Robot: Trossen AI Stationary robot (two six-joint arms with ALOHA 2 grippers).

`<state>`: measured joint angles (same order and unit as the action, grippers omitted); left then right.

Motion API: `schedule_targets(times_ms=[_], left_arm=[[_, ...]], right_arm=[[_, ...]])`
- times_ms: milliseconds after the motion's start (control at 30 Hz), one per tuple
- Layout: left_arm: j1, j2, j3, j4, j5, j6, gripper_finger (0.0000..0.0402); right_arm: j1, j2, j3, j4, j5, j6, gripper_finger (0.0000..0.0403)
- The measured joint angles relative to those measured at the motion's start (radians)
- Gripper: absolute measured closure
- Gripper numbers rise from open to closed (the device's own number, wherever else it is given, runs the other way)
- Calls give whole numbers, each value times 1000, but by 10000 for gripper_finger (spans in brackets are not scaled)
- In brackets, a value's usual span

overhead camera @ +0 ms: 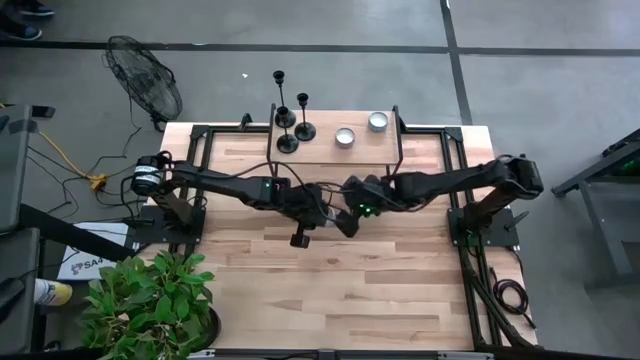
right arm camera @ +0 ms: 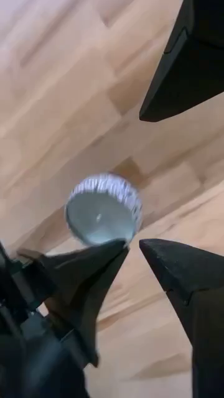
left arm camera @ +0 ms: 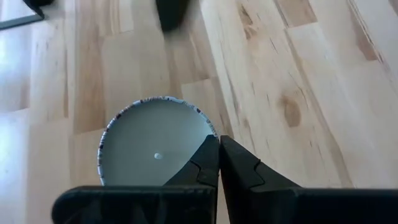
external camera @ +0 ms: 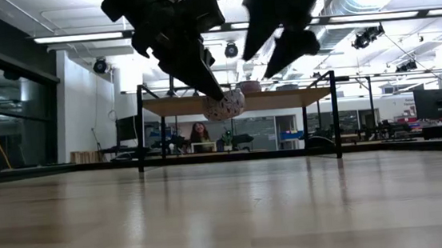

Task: Pick & Place candle stick holders
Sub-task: Put the white scented candle on the shelf

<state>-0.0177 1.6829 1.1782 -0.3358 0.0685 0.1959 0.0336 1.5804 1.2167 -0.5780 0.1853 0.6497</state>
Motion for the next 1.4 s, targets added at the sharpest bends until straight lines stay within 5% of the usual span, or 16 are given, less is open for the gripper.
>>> schedule_targets(times_ms=[500, 867, 1400], left_arm=[[-1, -2, 0, 69, 111, -124, 402], [13, -3, 0, 108, 165, -133, 402], [31, -3, 0, 153, 176, -152, 402]], right_arm=[[172, -43, -2, -90, 297, -291, 84], [161, -3, -3, -52, 125, -317, 84], [154, 12, -4, 23, 89, -477, 84]])
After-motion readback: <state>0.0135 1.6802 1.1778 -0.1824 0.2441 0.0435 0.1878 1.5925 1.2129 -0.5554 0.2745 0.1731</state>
